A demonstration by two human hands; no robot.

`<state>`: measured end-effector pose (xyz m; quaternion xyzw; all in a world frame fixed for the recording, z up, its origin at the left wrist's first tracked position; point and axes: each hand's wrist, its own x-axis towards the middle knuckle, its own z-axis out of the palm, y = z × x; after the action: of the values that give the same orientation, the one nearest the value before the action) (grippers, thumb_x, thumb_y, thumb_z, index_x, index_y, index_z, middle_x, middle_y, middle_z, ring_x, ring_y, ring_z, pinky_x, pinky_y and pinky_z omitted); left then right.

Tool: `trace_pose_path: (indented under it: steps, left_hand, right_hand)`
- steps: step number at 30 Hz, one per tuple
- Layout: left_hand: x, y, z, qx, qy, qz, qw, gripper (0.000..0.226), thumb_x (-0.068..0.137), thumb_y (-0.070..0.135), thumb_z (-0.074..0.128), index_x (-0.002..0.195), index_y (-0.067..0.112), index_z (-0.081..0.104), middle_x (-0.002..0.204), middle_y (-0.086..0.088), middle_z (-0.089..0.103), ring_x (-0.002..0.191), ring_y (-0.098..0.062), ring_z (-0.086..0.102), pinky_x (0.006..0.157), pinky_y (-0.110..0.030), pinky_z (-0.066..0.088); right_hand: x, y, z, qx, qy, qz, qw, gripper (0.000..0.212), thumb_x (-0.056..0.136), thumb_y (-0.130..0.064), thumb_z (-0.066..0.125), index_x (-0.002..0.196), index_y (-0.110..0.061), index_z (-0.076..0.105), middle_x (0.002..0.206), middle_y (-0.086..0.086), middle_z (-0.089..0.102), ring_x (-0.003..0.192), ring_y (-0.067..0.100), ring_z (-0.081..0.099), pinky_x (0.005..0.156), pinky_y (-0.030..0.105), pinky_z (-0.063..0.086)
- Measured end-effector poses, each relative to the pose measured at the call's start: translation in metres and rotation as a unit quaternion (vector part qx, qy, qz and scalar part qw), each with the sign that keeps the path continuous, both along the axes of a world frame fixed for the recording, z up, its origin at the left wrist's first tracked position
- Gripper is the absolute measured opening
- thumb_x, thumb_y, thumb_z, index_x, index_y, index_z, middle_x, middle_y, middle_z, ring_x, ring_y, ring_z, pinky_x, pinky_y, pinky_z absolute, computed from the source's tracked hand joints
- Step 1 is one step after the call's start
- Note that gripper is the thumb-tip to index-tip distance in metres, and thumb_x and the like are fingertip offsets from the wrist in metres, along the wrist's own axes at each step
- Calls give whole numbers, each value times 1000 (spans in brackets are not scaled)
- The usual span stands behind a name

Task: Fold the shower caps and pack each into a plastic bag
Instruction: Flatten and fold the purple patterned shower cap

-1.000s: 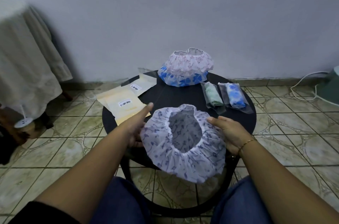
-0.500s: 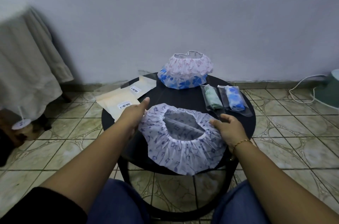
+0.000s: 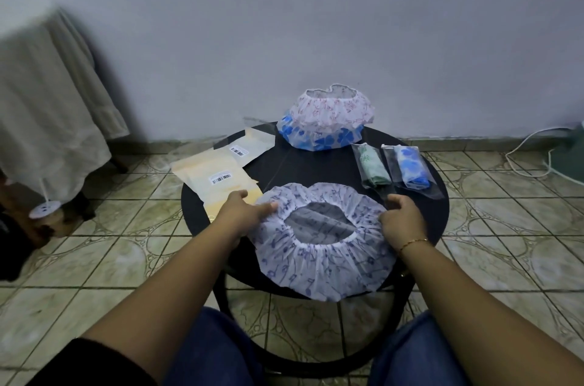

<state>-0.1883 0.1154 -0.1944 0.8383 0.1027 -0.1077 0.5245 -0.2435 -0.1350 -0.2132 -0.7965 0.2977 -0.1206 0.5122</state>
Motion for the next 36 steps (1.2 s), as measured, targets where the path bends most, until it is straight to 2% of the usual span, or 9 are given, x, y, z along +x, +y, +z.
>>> trace_pose_path:
  steps: [4, 10, 15, 20, 24, 26, 30, 33, 36]
  left_hand:
    - [0, -5, -4, -37, -40, 37, 998, 92, 77, 43, 75, 148, 18, 21, 148, -14, 36, 130, -32, 42, 105, -42, 39]
    - [-16, 3, -7, -56, -85, 63, 993, 90, 83, 58, 59, 150, 16, 15, 146, -9, 41, 130, -27, 43, 104, -36, 34]
    - [-22, 10, -14, 0, 13, 11, 1000, 92, 79, 57, 65, 148, 14, 22, 142, -8, 45, 118, -29, 53, 90, -39, 48]
    - [-8, 1, 0, 39, 0, 12, 999, 83, 88, 21, 60, 151, 16, 6, 127, -11, 50, 100, -27, 54, 81, -31, 44]
    - [6, -7, 10, 124, -43, -19, 991, 81, 90, 11, 46, 151, 22, -6, 93, -12, 59, 78, -28, 57, 62, -31, 38]
    - [13, -12, 11, 150, -69, -57, 985, 81, 90, 8, 44, 151, 24, -6, 78, -7, 54, 70, -25, 55, 62, -34, 39]
    - [22, -21, 16, 150, -127, -138, 971, 74, 96, 20, 46, 152, 27, -2, 109, -4, 60, 84, -18, 56, 85, -37, 45]
    - [29, -18, 14, 119, -125, -120, 978, 72, 96, 45, 48, 152, 22, 9, 140, -7, 49, 122, -24, 50, 99, -34, 37]
    - [30, -14, 9, 190, -99, -110, 971, 62, 92, 61, 39, 129, 13, 49, 128, -10, 58, 119, -26, 53, 95, -35, 41]
  right_hand:
    - [3, 6, 1, -59, 13, 0, 998, 45, 92, -10, 46, 136, -14, 41, 130, 13, 54, 113, 31, 53, 81, 29, 36]
    - [0, 14, 8, -284, -33, 0, 958, 41, 92, -29, 51, 131, -15, 48, 132, 11, 49, 122, 30, 42, 98, 41, 35]
    - [13, 36, 17, -418, -42, 260, 869, 52, 94, -45, 45, 142, -29, 34, 148, -3, 34, 137, 19, 26, 109, 41, 24]
    - [21, 47, 3, -338, 123, 339, 869, 66, 91, -58, 42, 146, -24, 27, 150, 4, 33, 136, 26, 33, 110, 43, 30]
    - [18, 53, 23, -254, 124, 238, 929, 63, 93, -60, 31, 140, -19, 35, 139, 13, 43, 122, 33, 47, 95, 42, 41]
    - [19, 50, 37, -309, 69, 168, 933, 53, 97, -54, 29, 129, -15, 46, 127, 14, 53, 111, 32, 53, 84, 39, 43]
    - [29, 44, 37, -362, -78, 249, 895, 39, 99, -32, 40, 134, -16, 47, 134, 7, 51, 121, 23, 47, 99, 37, 40]
    - [33, 44, 12, -336, -6, 374, 864, 54, 98, -40, 41, 147, -19, 29, 152, 2, 31, 139, 17, 27, 113, 36, 25]
    - [33, 42, -10, -335, 55, 381, 860, 68, 95, -55, 32, 151, -24, 10, 159, -2, 10, 146, 15, 7, 118, 39, 11]
